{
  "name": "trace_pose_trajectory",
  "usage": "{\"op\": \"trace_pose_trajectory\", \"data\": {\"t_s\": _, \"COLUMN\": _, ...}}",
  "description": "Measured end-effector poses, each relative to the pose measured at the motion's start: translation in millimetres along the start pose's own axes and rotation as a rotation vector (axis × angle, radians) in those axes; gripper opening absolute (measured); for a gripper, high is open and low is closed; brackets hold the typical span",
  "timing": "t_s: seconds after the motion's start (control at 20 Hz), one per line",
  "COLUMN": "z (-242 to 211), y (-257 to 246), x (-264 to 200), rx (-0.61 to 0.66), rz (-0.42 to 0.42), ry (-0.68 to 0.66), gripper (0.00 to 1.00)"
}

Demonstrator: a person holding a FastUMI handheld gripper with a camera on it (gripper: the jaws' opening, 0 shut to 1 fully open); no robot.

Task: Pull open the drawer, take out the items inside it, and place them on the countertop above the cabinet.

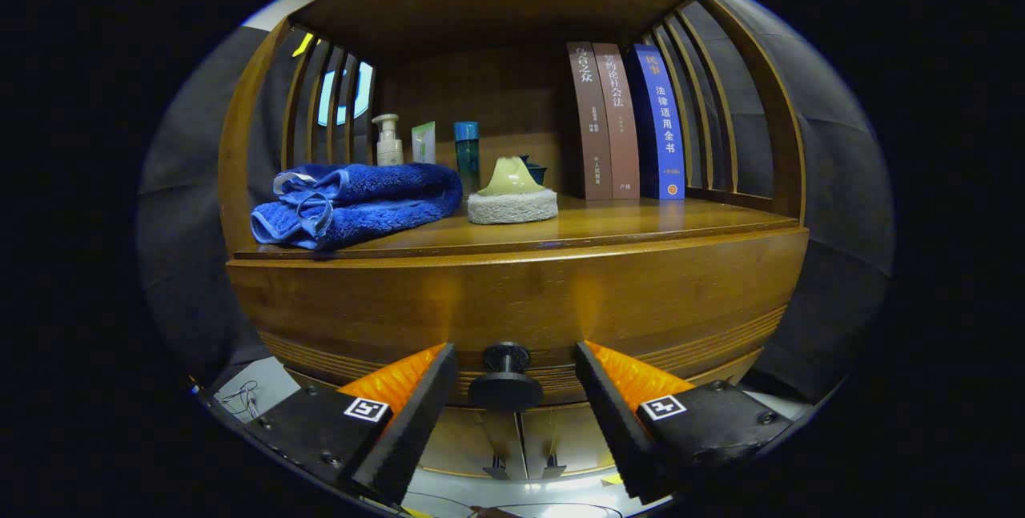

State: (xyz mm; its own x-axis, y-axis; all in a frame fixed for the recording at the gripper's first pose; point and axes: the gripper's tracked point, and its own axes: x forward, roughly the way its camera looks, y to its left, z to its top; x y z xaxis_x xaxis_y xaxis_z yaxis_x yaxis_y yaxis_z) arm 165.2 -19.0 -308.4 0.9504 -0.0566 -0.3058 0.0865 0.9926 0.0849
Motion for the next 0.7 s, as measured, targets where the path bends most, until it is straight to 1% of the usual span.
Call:
{"op": "trace_pose_trajectory", "data": {"t_s": 0.25, "z": -1.0, "y": 0.0, "x": -0.2, "rx": 0.011, "rz": 0.002, "ry": 0.009, "gripper": 0.98}}
{"op": "trace_pose_trajectory", "data": {"t_s": 0.45, "z": -0.7, "y": 2.6, "x": -2.7, "rx": 0.001, "rz": 0.022, "ry": 0.028, "gripper": 0.98}}
{"op": "trace_pose_trajectory", "data": {"t_s": 0.7, "z": 25.5, "y": 6.0, "x": -27.3, "rx": -0.029, "rz": 0.035, "ry": -0.004, "gripper": 1.00}}
